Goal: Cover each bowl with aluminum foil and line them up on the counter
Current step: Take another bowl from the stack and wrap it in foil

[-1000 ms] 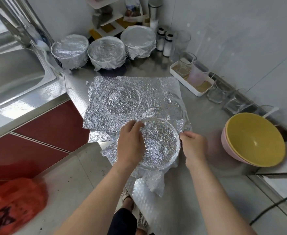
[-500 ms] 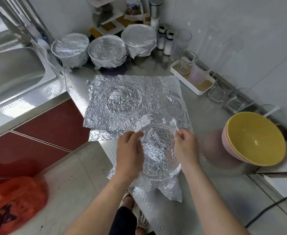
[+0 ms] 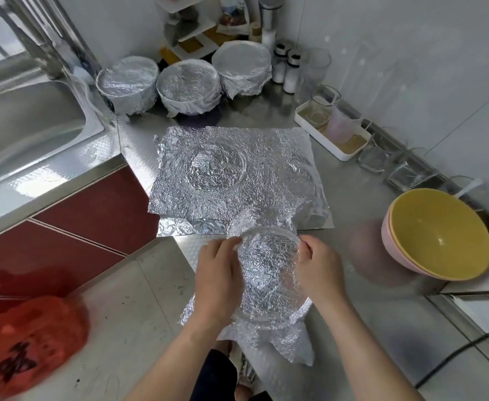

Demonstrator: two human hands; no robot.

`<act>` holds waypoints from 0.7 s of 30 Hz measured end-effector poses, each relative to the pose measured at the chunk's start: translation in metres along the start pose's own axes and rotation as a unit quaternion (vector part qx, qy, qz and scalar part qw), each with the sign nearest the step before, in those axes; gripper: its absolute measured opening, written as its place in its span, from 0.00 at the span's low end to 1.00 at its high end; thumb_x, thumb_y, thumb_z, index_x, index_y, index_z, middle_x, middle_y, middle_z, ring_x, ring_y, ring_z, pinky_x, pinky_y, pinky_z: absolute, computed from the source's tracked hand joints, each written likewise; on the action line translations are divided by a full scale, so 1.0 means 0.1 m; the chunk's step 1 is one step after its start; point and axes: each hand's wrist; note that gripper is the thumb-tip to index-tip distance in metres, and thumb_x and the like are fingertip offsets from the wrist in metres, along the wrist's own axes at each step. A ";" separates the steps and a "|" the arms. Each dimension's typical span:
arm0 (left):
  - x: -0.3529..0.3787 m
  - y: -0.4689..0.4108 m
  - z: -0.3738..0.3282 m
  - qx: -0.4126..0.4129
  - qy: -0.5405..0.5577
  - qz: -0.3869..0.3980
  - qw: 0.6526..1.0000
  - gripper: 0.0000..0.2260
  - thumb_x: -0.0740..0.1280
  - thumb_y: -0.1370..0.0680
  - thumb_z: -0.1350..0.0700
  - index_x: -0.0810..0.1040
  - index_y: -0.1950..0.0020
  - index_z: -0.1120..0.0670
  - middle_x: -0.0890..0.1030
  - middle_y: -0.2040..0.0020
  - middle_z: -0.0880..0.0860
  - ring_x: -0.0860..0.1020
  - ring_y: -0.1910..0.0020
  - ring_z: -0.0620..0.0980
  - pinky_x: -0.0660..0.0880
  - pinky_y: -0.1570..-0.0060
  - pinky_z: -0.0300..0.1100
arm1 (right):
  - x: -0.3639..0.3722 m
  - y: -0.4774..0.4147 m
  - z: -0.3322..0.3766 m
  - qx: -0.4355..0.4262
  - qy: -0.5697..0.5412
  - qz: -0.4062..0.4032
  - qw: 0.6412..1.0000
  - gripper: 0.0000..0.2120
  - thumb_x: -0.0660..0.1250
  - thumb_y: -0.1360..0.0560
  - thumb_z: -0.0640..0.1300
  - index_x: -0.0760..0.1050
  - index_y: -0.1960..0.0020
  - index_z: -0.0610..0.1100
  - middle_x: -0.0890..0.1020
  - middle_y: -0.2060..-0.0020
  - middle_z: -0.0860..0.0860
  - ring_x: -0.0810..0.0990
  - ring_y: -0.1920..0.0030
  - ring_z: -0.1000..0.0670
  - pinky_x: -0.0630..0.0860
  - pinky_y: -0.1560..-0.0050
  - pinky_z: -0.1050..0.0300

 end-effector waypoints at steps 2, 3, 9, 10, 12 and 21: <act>-0.03 -0.01 -0.02 0.007 -0.024 0.003 1.000 0.14 0.66 0.23 0.65 0.79 0.38 0.56 0.79 0.48 0.54 0.72 0.50 0.54 0.67 0.55 0.44 | -0.04 -0.04 0.02 -0.011 -0.011 0.024 1.000 0.14 0.59 0.20 0.47 0.76 0.40 0.42 0.82 0.47 0.47 0.79 0.49 0.45 0.70 0.55 0.56; -0.03 -0.04 -0.03 0.014 -0.044 0.004 0.999 0.15 0.66 0.23 0.64 0.78 0.37 0.56 0.79 0.47 0.54 0.72 0.50 0.55 0.69 0.55 0.46 | -0.07 -0.07 0.05 -0.012 -0.019 0.037 0.999 0.14 0.60 0.21 0.49 0.76 0.40 0.43 0.82 0.47 0.48 0.79 0.47 0.45 0.73 0.51 0.54; 0.03 -0.31 -0.09 0.030 -0.046 0.048 0.997 0.12 0.64 0.19 0.57 0.80 0.38 0.56 0.81 0.47 0.54 0.75 0.49 0.56 0.71 0.53 0.46 | -0.11 -0.14 0.20 -0.016 -0.063 0.065 0.996 0.14 0.63 0.20 0.42 0.76 0.37 0.39 0.81 0.43 0.43 0.79 0.42 0.44 0.75 0.42 0.52; 0.03 -0.34 -0.10 0.029 -0.035 0.049 0.998 0.11 0.64 0.19 0.56 0.81 0.40 0.57 0.81 0.49 0.54 0.75 0.50 0.55 0.69 0.55 0.44 | -0.10 -0.13 0.20 -0.020 -0.063 0.062 0.996 0.16 0.63 0.20 0.41 0.74 0.34 0.40 0.80 0.40 0.45 0.78 0.40 0.47 0.73 0.42 0.58; 0.03 -0.37 -0.10 0.028 -0.023 0.041 0.998 0.10 0.64 0.19 0.56 0.83 0.44 0.57 0.81 0.52 0.53 0.75 0.53 0.54 0.65 0.58 0.41 | -0.06 -0.11 0.20 -0.030 -0.061 0.053 0.996 0.17 0.63 0.20 0.40 0.73 0.32 0.42 0.79 0.38 0.47 0.77 0.39 0.49 0.71 0.42 0.61; 0.02 -0.45 -0.10 0.049 -0.029 0.057 0.997 0.10 0.64 0.19 0.54 0.83 0.42 0.53 0.82 0.52 0.51 0.70 0.55 0.48 0.60 0.60 0.41 | -0.03 -0.08 0.15 -0.033 -0.062 0.037 0.997 0.15 0.62 0.20 0.39 0.76 0.34 0.43 0.81 0.41 0.49 0.79 0.42 0.50 0.72 0.45 0.62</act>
Point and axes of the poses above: each hand's wrist, its own y-axis away from the middle knuckle, its own x-axis out of the palm, z = x × y
